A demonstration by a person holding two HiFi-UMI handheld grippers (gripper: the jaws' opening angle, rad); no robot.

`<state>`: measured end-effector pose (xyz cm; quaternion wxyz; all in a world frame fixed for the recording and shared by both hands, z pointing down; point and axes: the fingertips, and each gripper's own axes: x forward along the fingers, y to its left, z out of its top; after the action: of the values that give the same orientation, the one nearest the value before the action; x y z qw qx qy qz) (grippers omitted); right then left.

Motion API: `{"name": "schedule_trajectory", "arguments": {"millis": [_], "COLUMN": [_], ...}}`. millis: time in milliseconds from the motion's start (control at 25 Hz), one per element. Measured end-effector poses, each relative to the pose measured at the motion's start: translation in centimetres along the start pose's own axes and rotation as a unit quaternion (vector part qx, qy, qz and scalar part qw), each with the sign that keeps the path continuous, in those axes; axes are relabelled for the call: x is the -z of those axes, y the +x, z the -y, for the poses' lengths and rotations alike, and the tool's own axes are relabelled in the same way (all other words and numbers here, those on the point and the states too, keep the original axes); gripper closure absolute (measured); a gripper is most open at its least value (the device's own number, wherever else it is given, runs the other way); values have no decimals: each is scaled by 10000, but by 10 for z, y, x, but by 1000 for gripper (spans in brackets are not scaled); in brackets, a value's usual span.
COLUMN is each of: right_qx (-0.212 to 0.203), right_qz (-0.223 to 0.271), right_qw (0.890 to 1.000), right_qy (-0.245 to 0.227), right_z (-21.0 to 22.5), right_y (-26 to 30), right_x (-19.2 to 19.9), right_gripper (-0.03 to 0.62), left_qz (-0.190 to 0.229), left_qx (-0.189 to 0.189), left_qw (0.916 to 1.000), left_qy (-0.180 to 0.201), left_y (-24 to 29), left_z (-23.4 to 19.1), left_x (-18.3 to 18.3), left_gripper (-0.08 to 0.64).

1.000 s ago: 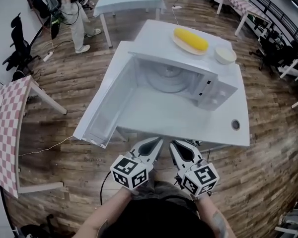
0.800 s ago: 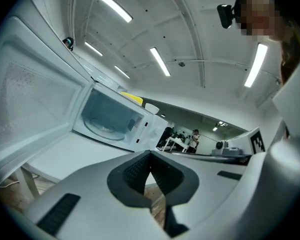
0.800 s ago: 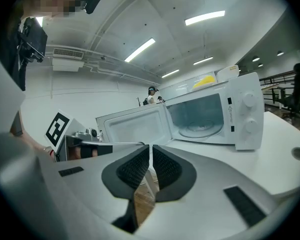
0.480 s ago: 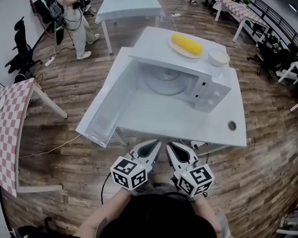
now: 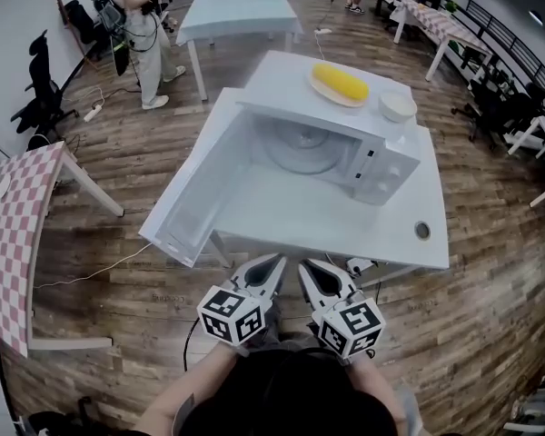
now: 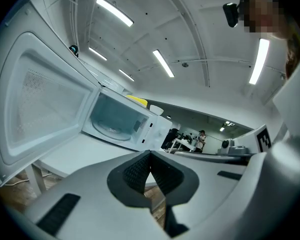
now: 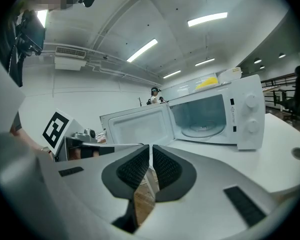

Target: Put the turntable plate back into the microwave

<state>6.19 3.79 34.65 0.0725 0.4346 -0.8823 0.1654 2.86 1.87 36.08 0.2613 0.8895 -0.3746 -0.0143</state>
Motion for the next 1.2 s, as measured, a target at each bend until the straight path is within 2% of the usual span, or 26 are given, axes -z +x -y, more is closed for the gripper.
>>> {"name": "schedule_trajectory", "arguments": {"millis": [880,1200], "right_qx": [107,239], "right_qz": [102,136], "right_qw": [9998,9996], "right_qy": [-108,39], "right_z": [8,19], "right_y": [-12,-21], "right_x": [-3,-1], "right_gripper": [553,553], "left_qz": [-22,-190], "left_qx": [124,233], "left_qw": [9998,9995], "left_qy": [141,119], "left_y": [15,26], "left_z": [14,23], "left_x": [-3,5], "left_gripper": [548,548]}}
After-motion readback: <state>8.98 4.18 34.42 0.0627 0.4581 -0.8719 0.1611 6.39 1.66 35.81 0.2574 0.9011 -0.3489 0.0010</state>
